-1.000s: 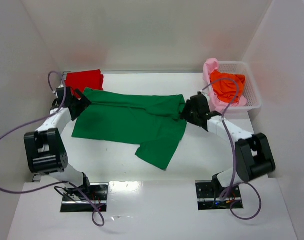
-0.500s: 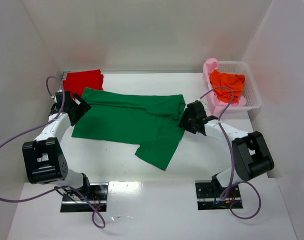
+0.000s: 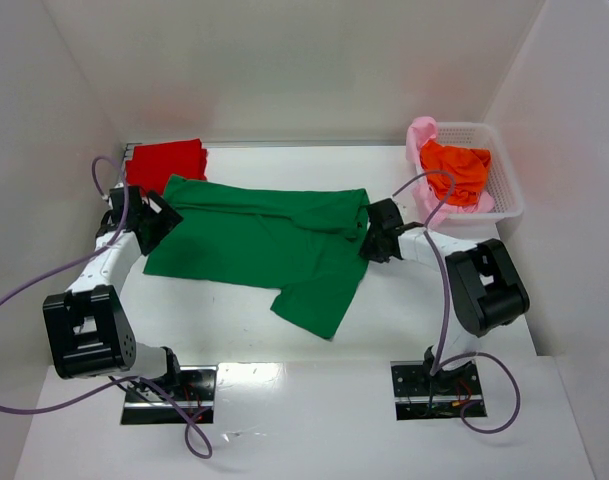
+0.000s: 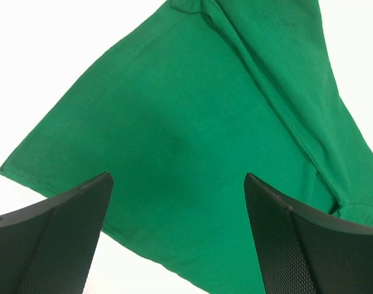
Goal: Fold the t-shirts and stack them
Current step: Fold the flattened tshirt in 1/3 of the way
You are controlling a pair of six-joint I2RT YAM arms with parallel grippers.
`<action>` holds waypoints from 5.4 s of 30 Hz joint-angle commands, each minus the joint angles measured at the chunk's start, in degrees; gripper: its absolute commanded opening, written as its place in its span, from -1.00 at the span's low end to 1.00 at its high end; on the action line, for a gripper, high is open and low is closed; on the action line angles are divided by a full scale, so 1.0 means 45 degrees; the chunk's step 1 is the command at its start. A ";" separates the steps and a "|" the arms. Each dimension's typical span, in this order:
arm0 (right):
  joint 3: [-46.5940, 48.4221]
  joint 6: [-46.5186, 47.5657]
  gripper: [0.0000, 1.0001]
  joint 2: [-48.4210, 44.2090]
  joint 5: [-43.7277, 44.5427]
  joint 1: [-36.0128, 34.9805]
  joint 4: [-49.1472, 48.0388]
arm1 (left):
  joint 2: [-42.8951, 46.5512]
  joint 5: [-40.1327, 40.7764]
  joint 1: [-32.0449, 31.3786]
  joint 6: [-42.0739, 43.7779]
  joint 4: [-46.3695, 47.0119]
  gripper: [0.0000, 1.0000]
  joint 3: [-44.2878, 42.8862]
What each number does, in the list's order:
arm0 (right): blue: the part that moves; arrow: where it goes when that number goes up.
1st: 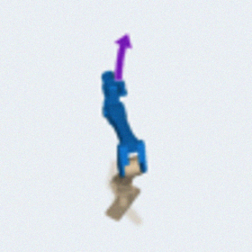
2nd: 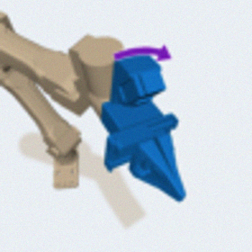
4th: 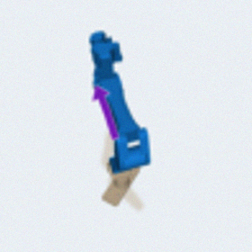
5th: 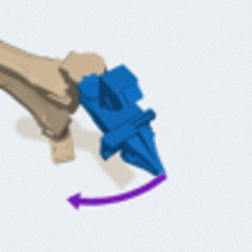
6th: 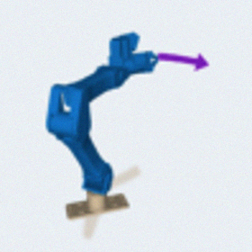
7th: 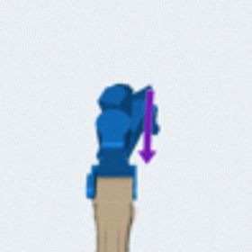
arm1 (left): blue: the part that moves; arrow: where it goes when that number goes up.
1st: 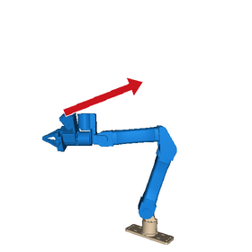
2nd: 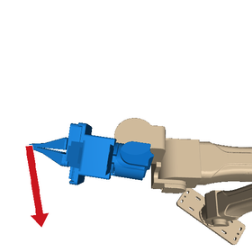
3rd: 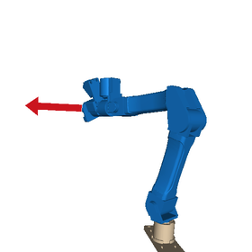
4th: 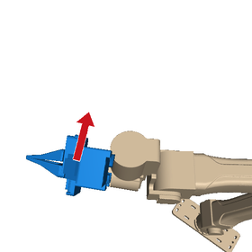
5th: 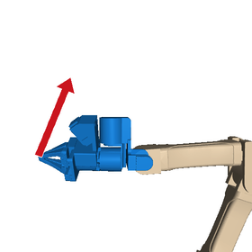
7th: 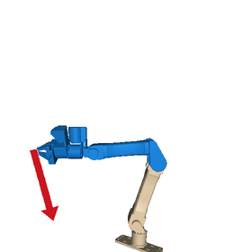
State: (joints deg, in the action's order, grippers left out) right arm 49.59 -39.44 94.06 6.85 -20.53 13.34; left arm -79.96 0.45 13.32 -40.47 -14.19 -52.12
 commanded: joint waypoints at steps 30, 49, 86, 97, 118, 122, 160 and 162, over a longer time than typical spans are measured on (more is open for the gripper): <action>0.1212 0.1460 -0.29 -0.0682 -0.0189 0.2676 0.0520 | 0.0192 -0.0334 0.0067 0.0692 -0.0381 0.90 -0.0606; 0.0366 0.0972 0.08 0.0154 -0.1476 0.0911 -0.0250 | 0.0192 -0.0471 0.0067 0.0692 -0.0264 0.90 -0.0692; 0.2409 0.1713 -1.00 0.0640 0.1349 0.2278 0.1840 | 0.0309 -0.1526 0.0067 0.1044 -0.0486 0.92 -0.1348; 0.2768 0.2150 -0.04 -0.0352 -0.0330 0.2278 0.1605 | 0.0021 -0.2151 0.0067 0.1571 -0.0928 0.92 -0.1272; 0.3901 0.2222 0.48 -0.0045 -0.1690 0.2278 0.0687 | -0.1139 -0.0209 -0.0773 0.1239 -0.0033 0.81 -0.2086; 0.4565 0.2222 0.39 0.1108 -0.2069 0.2278 0.0415 | -0.2328 -0.0949 -0.0773 0.1356 0.0645 0.78 -0.3193; 0.5015 0.1499 -0.85 0.2495 -0.2460 0.2278 0.0216 | -0.8758 -0.2348 -0.0773 0.2626 0.1826 0.68 -0.8573; 0.5015 0.1499 -0.85 0.2495 -0.2460 0.2278 0.0316 | -0.8994 -0.2249 -0.0773 0.2626 0.1826 0.63 -0.8672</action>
State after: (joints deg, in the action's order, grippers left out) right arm 71.68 -32.34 108.90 -5.15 -10.20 14.30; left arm -118.65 -11.50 9.80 -29.91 -6.49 -89.05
